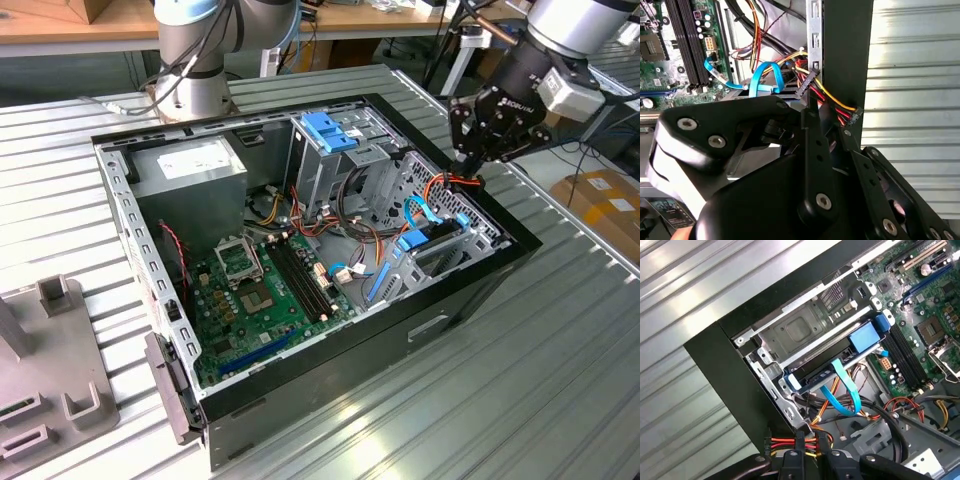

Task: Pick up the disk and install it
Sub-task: 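Insert the second disk wire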

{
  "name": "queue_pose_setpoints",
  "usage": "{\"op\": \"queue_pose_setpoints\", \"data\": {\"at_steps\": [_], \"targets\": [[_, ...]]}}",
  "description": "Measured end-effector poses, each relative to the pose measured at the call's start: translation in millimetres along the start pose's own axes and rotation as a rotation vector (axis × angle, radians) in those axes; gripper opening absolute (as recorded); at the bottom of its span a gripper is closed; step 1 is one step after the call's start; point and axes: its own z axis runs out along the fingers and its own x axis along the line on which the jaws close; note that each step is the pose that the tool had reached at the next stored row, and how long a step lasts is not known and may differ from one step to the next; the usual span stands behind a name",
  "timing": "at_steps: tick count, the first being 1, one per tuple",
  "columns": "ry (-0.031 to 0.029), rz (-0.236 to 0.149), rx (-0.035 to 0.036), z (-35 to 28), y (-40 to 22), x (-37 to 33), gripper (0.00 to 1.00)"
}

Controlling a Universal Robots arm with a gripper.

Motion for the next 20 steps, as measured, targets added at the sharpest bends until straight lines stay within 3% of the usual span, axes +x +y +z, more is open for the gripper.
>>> {"op": "queue_pose_setpoints", "data": {"at_steps": [9,14,20], "targets": [[-0.0001,0.0,-0.0001,-0.9,-13.7,20.4,0.24],[0.0,0.0,-0.0002,-1.0,-15.1,22.3,0.24],[0.0,0.0,-0.0002,-1.4,-20.7,30.6,0.24]]}}
